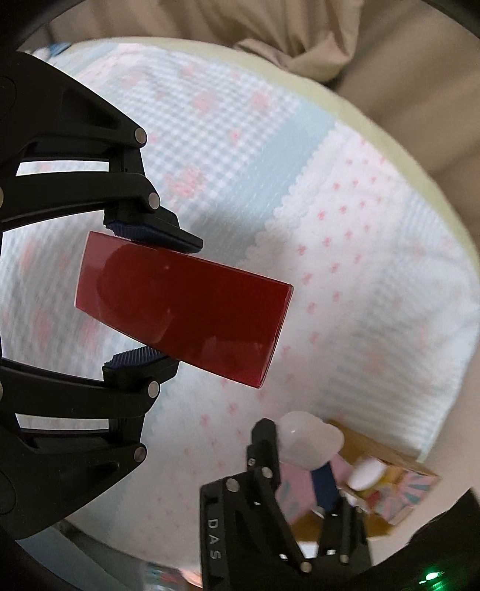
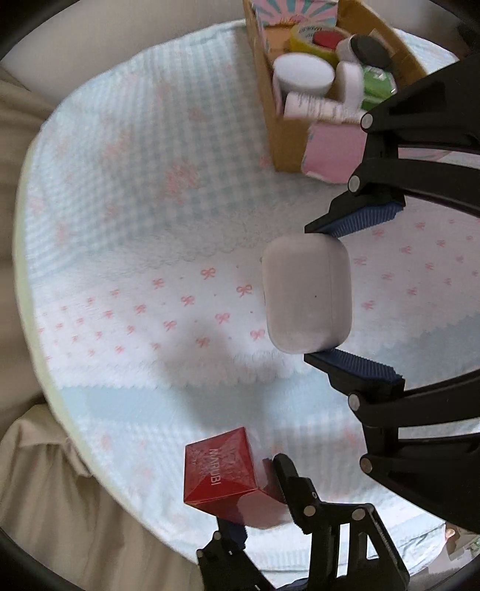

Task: Organize rigid objects
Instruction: 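Carry the red box and earbud case into the cardboard box and release both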

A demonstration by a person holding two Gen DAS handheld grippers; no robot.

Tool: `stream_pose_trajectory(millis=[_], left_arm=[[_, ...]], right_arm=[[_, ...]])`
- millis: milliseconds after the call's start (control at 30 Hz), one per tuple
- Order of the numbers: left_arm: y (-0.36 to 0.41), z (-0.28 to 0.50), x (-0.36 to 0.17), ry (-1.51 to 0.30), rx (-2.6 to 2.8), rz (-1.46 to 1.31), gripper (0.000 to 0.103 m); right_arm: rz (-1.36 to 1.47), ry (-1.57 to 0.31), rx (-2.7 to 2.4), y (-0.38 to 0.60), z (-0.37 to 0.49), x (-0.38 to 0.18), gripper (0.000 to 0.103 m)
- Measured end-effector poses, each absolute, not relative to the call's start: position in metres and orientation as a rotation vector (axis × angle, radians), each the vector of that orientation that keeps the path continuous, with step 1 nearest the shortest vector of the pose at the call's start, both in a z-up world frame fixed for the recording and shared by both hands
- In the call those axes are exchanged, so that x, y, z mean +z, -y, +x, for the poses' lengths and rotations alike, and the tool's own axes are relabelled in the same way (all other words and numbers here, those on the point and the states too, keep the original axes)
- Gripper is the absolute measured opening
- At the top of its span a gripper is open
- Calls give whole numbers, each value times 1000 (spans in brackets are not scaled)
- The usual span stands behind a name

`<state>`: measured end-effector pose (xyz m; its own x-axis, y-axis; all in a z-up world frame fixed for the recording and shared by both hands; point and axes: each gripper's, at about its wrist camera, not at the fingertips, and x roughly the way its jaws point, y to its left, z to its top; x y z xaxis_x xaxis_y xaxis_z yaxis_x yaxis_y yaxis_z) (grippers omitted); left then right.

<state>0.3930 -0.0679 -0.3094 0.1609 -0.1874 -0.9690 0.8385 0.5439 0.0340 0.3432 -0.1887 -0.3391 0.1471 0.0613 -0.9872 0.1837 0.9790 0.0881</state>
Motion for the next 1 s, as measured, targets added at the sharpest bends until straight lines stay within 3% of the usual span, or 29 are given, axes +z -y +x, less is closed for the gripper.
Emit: stream_pose_trajectory(millis=[433,767,1000], left_arm=[[98,310,-194,-1073,-868,560,44],[181,249,-171,-1071,-877,471,44],[259,236,-194,-1113,-845,466,44]], right_arm=[[181,-1259,-103,214,268,-208,55],[195,-1241,-154,311,215,-180,55],[181,-1262,-145,394,205,-190,55]])
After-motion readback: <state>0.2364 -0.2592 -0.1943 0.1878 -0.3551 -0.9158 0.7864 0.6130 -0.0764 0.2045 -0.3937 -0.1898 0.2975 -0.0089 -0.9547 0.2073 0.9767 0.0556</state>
